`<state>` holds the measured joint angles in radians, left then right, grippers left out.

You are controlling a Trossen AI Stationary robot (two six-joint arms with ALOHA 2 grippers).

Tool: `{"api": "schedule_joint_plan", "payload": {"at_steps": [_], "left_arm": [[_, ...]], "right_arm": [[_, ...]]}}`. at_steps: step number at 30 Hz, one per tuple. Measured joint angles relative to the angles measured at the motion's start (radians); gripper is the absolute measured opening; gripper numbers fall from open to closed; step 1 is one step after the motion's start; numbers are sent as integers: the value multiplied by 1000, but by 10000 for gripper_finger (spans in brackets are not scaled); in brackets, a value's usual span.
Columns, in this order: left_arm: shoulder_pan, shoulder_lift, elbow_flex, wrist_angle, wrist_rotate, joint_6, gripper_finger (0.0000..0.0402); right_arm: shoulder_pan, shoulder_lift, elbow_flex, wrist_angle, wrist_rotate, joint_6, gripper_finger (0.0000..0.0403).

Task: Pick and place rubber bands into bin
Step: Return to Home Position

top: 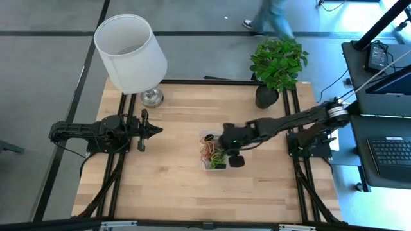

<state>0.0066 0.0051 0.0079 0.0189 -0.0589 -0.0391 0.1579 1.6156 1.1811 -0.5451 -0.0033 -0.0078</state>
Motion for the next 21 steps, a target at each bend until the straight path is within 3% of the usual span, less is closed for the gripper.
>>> {"api": "schedule_joint_plan", "payload": {"at_steps": [9,16,21], "left_arm": [[0,0,0,0,0,0,8],[0,0,0,0,0,0,6],[0,0,0,0,0,0,8]], "right_arm": [[-53,-453,-484,459,-43,16,77],[-74,-720,-739,496,-39,-199,24],[-62,-804,-852,633,-42,-93,5]]}}
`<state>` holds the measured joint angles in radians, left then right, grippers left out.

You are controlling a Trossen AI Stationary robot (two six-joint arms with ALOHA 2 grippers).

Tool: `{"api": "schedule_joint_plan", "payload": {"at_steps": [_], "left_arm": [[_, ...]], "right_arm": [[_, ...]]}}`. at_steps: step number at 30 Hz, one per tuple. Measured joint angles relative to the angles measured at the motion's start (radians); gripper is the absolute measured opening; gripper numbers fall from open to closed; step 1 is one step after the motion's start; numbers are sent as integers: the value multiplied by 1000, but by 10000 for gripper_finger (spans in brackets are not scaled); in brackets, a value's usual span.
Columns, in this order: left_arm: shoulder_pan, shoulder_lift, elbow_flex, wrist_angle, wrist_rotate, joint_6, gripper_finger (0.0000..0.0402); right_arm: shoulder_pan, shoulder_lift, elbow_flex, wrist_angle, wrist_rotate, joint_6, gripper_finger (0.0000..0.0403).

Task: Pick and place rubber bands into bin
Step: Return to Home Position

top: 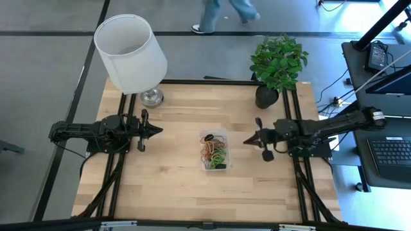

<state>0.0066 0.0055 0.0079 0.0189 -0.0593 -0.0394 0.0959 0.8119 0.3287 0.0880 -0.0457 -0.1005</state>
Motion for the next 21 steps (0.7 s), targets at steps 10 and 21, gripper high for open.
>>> {"api": "schedule_joint_plan", "payload": {"at_steps": [10,21], "left_arm": [[0,0,0,0,0,0,8],[0,0,0,0,0,0,7]], "right_arm": [[23,-186,-175,129,26,120,2],[-29,-482,-276,132,37,181,1]]}}
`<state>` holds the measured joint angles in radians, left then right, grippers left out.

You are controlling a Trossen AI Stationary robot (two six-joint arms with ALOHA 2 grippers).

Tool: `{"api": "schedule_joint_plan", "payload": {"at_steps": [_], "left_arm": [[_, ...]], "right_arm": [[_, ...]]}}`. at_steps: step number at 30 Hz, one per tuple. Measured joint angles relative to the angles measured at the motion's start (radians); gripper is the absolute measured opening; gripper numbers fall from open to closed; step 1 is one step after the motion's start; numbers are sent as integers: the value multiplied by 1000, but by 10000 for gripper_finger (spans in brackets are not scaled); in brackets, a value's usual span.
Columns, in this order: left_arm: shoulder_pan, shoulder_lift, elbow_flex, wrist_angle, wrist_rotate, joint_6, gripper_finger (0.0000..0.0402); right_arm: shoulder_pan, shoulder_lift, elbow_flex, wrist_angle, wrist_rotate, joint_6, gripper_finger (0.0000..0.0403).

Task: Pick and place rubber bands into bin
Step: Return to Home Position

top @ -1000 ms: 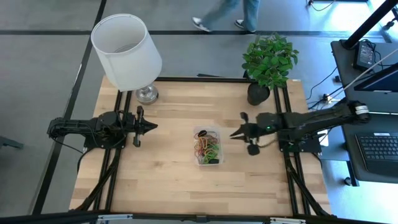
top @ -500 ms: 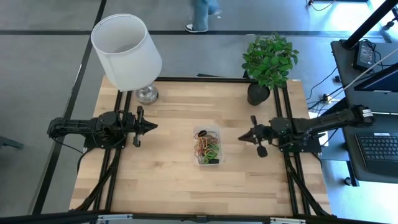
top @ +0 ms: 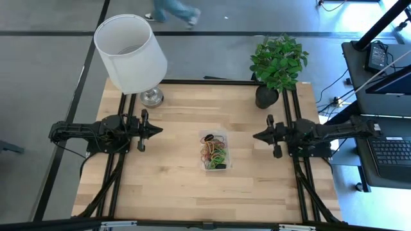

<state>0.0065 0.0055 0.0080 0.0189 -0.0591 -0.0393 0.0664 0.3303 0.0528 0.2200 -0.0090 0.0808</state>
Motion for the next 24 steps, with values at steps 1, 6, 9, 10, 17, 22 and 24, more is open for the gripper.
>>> {"api": "schedule_joint_plan", "payload": {"at_steps": [1,6,9,10,17,22,24], "left_arm": [[0,0,0,0,0,0,6],[0,0,0,0,0,0,8],[0,0,0,0,0,0,8],[0,0,0,0,0,0,7],[0,0,0,0,0,0,8],[0,0,0,0,0,0,6],[0,0,0,0,0,0,6]], "right_arm": [[-2,-27,-11,1,0,9,1],[-16,-152,-47,-29,-1,24,0],[-17,-215,-47,-29,-3,15,0],[-17,-236,-47,-30,-3,10,0],[-17,-329,-46,-105,10,-8,0],[-17,-329,-46,-182,8,-59,1],[-17,-322,-46,-197,16,-57,3]]}}
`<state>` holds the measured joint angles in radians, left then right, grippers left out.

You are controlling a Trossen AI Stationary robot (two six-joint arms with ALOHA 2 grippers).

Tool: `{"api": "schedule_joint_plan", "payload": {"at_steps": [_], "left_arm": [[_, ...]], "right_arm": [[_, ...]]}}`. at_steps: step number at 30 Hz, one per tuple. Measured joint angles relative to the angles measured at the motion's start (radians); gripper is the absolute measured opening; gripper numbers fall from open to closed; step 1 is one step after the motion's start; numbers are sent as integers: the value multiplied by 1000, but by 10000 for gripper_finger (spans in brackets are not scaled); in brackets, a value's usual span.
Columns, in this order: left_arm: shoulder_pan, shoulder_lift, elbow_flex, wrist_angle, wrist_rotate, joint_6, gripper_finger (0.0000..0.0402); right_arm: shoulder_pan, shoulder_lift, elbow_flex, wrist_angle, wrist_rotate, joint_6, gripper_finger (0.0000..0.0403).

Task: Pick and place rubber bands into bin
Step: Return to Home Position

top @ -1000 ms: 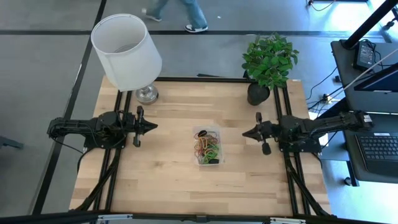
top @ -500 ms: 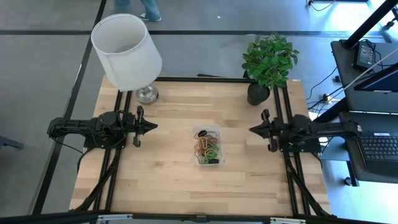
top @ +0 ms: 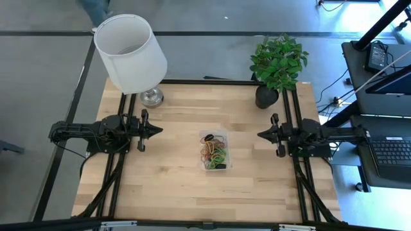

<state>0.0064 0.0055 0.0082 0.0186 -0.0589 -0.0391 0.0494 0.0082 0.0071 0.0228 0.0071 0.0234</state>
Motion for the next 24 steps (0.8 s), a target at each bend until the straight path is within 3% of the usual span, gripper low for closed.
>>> {"api": "schedule_joint_plan", "payload": {"at_steps": [8,24], "left_arm": [[0,0,0,0,0,0,6],[0,0,0,0,0,0,8]], "right_arm": [[0,5,0,1,-1,-3,20],[0,5,0,1,-1,-3,12]]}}
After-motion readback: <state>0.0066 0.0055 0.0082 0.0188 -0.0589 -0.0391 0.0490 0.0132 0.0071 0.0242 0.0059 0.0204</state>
